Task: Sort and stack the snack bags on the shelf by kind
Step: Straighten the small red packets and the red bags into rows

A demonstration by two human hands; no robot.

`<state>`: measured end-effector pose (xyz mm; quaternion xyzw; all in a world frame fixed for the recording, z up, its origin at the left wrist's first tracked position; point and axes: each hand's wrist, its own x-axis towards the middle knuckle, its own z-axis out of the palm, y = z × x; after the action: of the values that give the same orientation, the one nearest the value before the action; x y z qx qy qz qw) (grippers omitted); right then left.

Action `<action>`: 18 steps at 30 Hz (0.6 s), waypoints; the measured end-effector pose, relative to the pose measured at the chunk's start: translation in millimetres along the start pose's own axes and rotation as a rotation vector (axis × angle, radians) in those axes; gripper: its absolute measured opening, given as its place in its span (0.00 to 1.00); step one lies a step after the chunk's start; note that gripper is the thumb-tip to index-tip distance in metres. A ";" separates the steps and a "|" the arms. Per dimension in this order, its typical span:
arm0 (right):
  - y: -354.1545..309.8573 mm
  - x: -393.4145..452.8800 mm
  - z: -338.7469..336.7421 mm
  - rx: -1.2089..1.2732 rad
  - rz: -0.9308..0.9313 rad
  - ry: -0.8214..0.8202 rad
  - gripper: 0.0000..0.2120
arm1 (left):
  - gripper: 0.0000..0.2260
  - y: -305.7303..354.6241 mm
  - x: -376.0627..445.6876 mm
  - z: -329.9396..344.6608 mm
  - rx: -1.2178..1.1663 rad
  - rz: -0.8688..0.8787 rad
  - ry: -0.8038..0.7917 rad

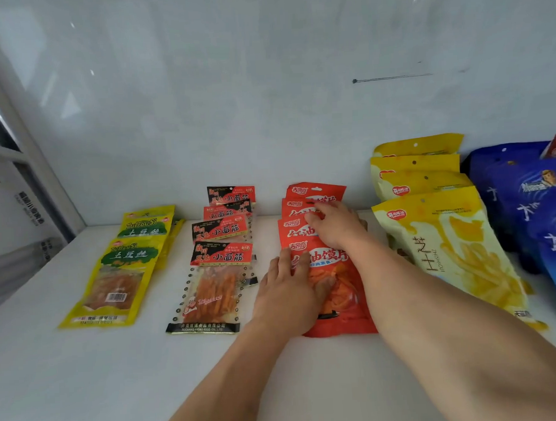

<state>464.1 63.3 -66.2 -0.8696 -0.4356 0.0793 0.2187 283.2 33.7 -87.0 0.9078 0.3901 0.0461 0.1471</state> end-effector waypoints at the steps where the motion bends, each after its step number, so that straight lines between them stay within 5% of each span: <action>1: -2.4 -3.7 -2.8 -0.007 -0.016 0.030 0.28 | 0.33 0.4 0.4 -1.4 -0.001 -0.004 -0.004; 12: -17.4 -68.0 -71.6 0.211 -0.124 0.103 0.20 | 0.34 9.0 1.0 -14.1 -0.028 0.000 0.087; 18: 13.5 -111.6 -109.7 0.371 -0.126 0.272 0.16 | 0.33 46.5 -5.1 -19.3 -0.144 0.029 0.254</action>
<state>442.1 -66.4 19.6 -0.7883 -0.4336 0.0265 0.4357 308.2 4.2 -54.4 0.8873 0.3882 0.1905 0.1605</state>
